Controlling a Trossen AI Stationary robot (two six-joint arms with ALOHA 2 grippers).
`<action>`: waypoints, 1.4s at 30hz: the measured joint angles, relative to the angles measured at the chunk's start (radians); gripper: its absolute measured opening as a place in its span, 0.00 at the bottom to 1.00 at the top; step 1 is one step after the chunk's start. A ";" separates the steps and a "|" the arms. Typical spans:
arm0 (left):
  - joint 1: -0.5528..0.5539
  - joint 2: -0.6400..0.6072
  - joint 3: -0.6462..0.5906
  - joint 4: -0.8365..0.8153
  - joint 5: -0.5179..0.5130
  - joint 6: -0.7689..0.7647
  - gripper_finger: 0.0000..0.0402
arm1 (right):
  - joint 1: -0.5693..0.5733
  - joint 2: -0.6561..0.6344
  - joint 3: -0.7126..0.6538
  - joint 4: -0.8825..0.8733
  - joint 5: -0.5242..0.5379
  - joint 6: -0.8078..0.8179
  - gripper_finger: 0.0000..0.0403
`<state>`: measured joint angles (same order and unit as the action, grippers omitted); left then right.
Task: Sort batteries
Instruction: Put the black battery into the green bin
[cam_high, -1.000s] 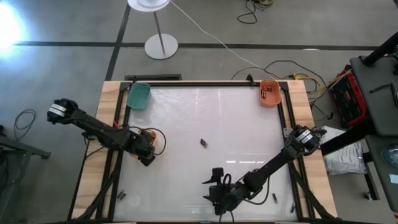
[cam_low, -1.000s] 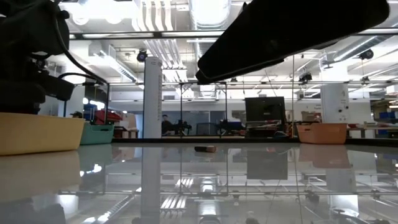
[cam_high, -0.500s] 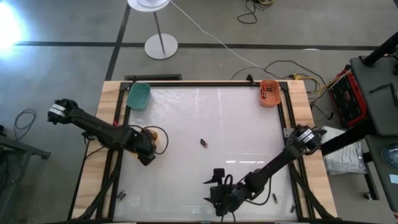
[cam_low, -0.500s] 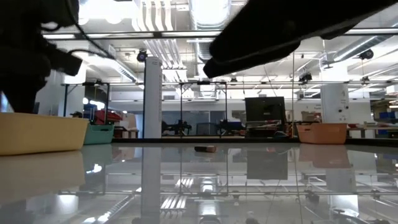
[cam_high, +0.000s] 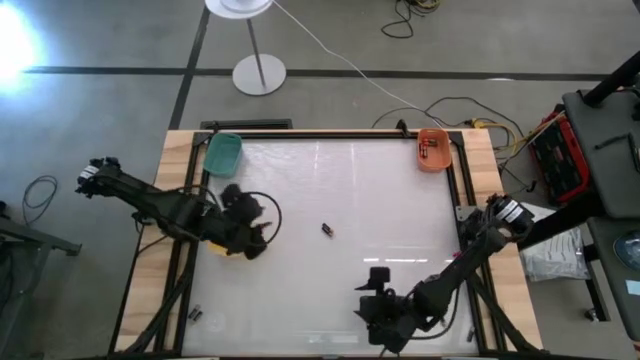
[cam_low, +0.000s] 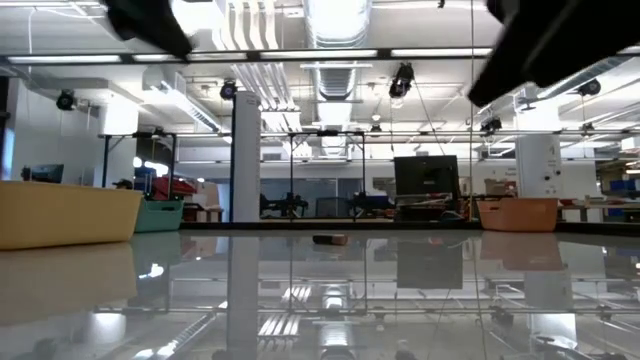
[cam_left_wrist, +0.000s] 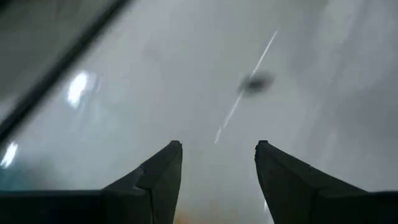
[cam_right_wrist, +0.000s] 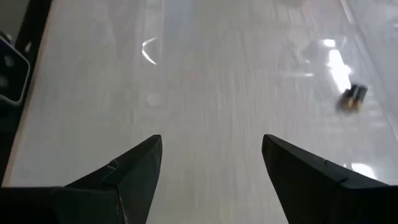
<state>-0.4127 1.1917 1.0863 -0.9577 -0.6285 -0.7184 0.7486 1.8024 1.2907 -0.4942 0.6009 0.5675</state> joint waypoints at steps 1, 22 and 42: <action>-0.001 0.001 -0.010 0.099 -0.016 0.066 0.45 | 0.005 -0.001 0.000 -0.018 0.001 0.027 0.66; 0.197 0.351 -0.235 0.886 0.686 0.324 0.39 | 0.150 -0.014 -0.002 -0.305 -0.022 0.415 0.55; -0.518 0.689 0.406 0.089 0.855 -0.723 0.39 | 0.144 -0.016 0.004 -0.305 0.081 0.214 0.54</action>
<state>-0.9311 1.8803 1.4923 -0.8684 0.2266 -1.4414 0.8930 1.7866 1.2946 -0.7993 0.6814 0.7818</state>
